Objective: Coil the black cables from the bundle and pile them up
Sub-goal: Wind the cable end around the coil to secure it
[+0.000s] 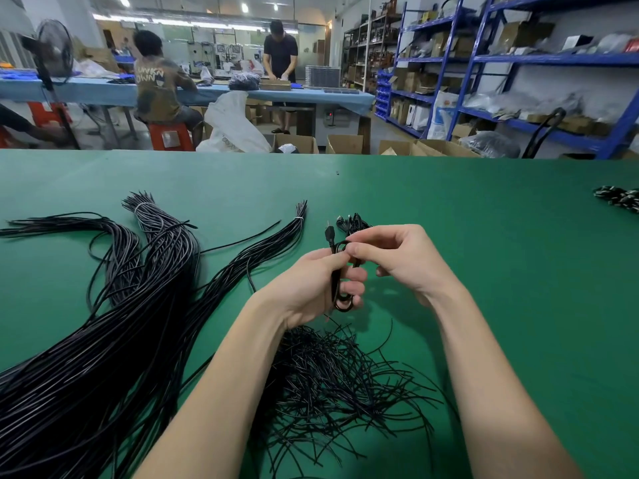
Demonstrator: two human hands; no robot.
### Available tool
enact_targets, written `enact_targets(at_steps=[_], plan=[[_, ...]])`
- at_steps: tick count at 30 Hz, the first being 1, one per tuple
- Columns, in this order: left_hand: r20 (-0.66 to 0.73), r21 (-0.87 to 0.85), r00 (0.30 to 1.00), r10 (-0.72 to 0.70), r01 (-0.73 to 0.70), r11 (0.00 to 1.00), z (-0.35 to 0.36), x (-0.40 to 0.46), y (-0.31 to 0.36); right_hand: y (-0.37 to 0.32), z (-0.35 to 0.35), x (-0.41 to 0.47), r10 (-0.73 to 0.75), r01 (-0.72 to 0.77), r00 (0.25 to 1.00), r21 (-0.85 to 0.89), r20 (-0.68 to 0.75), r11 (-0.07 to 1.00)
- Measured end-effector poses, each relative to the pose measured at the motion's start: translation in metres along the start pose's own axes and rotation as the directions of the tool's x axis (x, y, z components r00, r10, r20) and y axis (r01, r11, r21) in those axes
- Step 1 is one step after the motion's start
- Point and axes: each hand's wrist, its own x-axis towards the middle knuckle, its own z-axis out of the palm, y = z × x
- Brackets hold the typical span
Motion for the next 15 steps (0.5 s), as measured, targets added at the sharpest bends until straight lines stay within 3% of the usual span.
enact_targets(at_steps=[6,10,12,15], plan=[[-0.011,0.118,1.0,0.002,-0.001,0.993,0.003,0.003,-0.001,-0.004,0.004,0.001,-0.026,0.027,1.0,-0.053,0.01,0.998],[-0.025,0.285,0.999,-0.032,0.038,0.958,0.012,0.005,-0.008,-0.005,0.011,0.003,-0.039,0.027,0.999,-0.294,-0.033,0.955],[-0.033,0.275,0.999,-0.04,0.047,0.96,0.013,0.005,-0.009,-0.005,0.012,0.003,-0.042,0.024,0.998,-0.343,-0.046,0.939],[-0.008,0.144,0.997,-0.073,0.074,0.987,0.012,0.007,-0.009,-0.004,0.008,0.004,0.006,-0.014,1.0,-0.285,-0.026,0.958]])
